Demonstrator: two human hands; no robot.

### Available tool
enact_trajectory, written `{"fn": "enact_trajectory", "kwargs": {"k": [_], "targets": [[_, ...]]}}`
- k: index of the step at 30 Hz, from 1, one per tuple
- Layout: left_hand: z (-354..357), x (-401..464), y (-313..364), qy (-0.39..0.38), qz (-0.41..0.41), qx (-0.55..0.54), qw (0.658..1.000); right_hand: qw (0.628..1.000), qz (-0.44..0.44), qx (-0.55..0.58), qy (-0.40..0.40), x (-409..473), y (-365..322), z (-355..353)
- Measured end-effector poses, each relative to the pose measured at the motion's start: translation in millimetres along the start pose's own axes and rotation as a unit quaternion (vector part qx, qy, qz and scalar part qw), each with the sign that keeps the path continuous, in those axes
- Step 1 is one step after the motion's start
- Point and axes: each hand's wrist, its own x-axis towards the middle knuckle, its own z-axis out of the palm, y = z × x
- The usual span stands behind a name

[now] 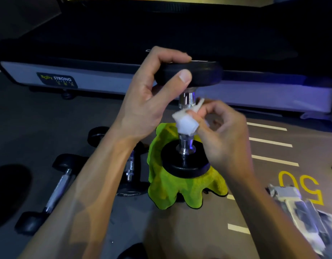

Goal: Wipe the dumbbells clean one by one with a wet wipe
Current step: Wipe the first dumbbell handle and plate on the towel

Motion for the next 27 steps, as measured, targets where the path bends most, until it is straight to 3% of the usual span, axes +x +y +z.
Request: {"fn": "enact_trajectory", "kwargs": {"k": [4,8,12,16,20,27], "targets": [[-2,3,-2,0.003,-0.013,-0.008,1.0,0.989,0.011,-0.147,-0.031,-27,21,-6],[0,3,1,-0.014,-0.012,-0.027,0.999,0.985,0.029,-0.162,-0.057,-32,23,-10],[1,2,2,-0.006,-0.013,-0.032,0.999,0.996,-0.012,-0.084,-0.029,-13,0,-7],[-3,0,0,0.007,-0.022,-0.029,0.999,0.998,0.011,0.066,0.01,18,-14,-2],[-6,-2,-3,0.008,-0.04,-0.059,0.997,0.994,0.026,0.101,0.023,14,-9,6],[-3,0,-5,0.01,-0.054,-0.069,0.996,0.999,0.01,0.027,-0.015,-16,12,3]]}}
